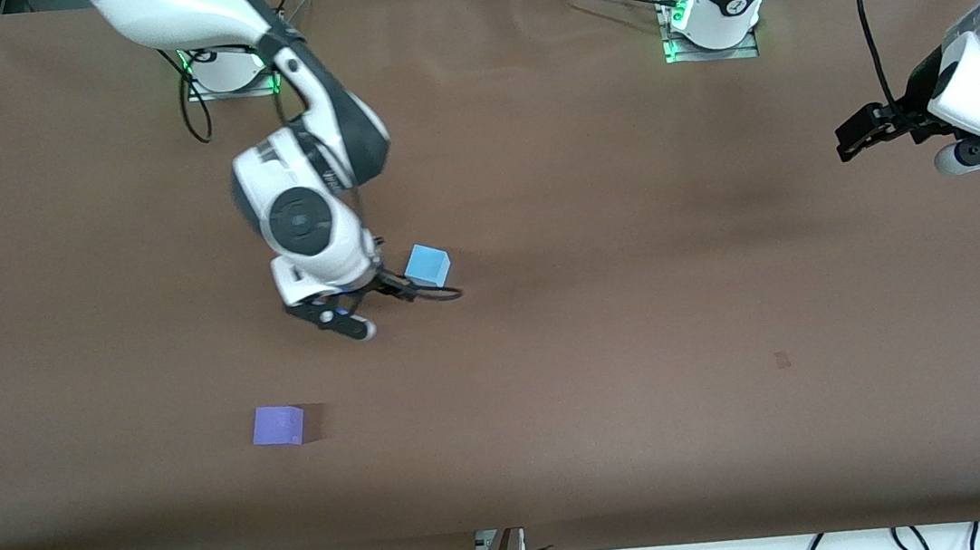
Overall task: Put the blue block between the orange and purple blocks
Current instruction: 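Lower the right gripper onto the light-blue cube and close it, then carry the cube with the right gripper between the orange and purple cubes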
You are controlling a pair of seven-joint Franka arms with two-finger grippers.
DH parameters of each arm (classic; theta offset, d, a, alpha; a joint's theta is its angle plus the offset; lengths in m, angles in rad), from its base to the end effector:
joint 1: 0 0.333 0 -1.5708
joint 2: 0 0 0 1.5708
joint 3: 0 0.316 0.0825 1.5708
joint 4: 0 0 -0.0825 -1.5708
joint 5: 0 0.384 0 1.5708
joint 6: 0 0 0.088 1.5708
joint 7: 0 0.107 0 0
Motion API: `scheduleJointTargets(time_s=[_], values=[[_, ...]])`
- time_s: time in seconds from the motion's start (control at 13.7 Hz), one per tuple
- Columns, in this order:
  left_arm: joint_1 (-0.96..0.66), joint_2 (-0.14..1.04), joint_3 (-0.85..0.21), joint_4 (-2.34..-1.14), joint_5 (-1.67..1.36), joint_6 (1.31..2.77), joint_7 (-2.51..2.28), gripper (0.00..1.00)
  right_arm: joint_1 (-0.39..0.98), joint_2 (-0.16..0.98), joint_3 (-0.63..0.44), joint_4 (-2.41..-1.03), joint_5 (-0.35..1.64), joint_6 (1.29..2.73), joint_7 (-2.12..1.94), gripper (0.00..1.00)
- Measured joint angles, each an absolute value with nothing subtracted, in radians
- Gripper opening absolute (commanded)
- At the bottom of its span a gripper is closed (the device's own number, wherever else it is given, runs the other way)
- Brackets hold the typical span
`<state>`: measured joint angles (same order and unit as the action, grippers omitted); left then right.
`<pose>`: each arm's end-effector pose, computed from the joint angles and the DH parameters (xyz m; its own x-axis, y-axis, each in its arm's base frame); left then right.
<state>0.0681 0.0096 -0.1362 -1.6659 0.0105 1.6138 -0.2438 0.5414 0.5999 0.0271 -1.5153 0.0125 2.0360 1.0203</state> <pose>0.5561 -0.0365 0.5779 0.9830 0.1744 -0.0575 0.1733 -0.9846 -0.0237 0.5885 0.3734 0.3055 0.8926 -0.4464 -0.0635 -0.4435 -0.8946 0.0538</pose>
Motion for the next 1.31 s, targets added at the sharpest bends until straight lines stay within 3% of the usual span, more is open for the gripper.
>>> scheduleJointTargets(time_s=[0.44, 1.02, 1.09, 1.17, 1.24, 1.31], values=[[0.068, 0.034, -0.135, -1.559, 0.024, 1.571, -0.205, 1.0, 0.604, 0.672, 0.026, -1.56, 0.004, 2.152, 1.058, 1.0], [0.079, 0.043, -0.134, -1.53, 0.024, 1.529, -0.109, 1.0, 0.631, 0.674, 0.026, -1.67, 0.003, 2.273, 1.058, 1.0], [0.078, 0.044, -0.136, -1.528, 0.024, 1.526, -0.108, 1.0, 0.634, 0.674, 0.026, -1.683, 0.003, 2.281, 1.058, 0.93], [0.077, 0.046, -0.139, -1.527, 0.024, 1.526, -0.108, 1.0, 0.636, 0.674, 0.026, -1.689, 0.003, 2.286, 1.058, 0.61], [0.075, 0.048, -0.142, -1.527, 0.024, 1.526, -0.108, 1.0, 0.636, 0.674, 0.026, -1.69, 0.003, 2.288, 1.058, 0.37], [0.074, 0.049, -0.146, -1.526, 0.024, 1.526, -0.108, 1.0, 0.636, 0.674, 0.026, -1.69, 0.003, 2.289, 1.058, 0.26]])
